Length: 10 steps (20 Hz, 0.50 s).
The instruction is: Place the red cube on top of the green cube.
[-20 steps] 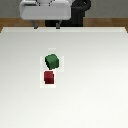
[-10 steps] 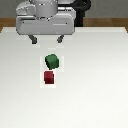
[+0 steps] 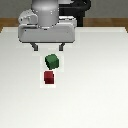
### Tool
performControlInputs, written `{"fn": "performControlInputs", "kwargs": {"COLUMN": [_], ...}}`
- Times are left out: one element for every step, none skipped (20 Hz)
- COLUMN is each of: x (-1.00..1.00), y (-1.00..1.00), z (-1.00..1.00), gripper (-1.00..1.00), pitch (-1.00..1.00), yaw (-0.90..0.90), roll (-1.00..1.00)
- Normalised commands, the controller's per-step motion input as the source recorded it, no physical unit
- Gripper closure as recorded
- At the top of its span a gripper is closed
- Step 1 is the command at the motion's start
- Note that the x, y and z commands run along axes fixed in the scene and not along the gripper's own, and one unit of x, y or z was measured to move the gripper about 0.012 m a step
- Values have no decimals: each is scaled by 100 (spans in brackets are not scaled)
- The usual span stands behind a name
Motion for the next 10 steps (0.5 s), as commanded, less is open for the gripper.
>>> {"fn": "performControlInputs", "kwargs": {"x": [0, 0, 0, 0, 0, 0, 0, 100, 0, 0], "y": [0, 0, 0, -33, 0, 0, 0, 0, 0, 0], "z": [-100, -100, -100, -100, 0, 0, 0, 0, 0, 0], "gripper": [-100, -100, -100, -100, -100, -100, -100, -100, -100, -100], "pitch": [0, 0, 0, 0, 0, 0, 0, 0, 0, 0], "yaw": [0, 0, 0, 0, 0, 0, 0, 0, 0, 0], "roll": [0, 0, 0, 0, 0, 0, 0, 0, 0, 0]}}
